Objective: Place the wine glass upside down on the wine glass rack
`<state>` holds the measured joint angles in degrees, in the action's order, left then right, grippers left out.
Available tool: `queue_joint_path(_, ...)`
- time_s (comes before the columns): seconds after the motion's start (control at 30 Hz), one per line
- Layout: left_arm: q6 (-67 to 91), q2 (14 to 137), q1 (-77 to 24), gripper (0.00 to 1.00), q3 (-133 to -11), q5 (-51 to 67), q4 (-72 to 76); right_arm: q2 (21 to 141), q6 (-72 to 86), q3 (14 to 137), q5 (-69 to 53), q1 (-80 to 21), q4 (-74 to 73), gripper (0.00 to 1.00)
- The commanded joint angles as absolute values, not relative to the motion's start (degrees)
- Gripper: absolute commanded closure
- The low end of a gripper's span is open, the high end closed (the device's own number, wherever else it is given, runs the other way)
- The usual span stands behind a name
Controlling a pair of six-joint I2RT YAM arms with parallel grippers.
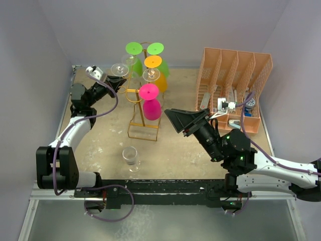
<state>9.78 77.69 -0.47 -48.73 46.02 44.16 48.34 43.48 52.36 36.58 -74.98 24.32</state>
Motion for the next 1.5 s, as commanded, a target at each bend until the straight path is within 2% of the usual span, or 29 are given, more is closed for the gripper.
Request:
queue_joint_path(0.0,8.24,77.79,-0.62,1.0,-51.24,45.97,44.56,47.7,42.8,53.7,37.71,-75.06,27.25,0.44)
queue_joint_path(0.57,7.23,78.87,-0.77,1.0,-52.37,51.12,42.22,46.9,42.23,53.36,38.31,-75.06,26.9,0.44)
queue_joint_path(1.4,7.35,79.5,-2.72,1.0,-55.05,50.85,37.61,47.01,42.52,53.0,38.76,-75.06,26.89,0.44)
queue_joint_path(1.47,7.53,79.45,-2.73,0.97,-55.06,50.07,36.68,47.09,42.54,53.08,38.76,-75.11,26.89,0.44)
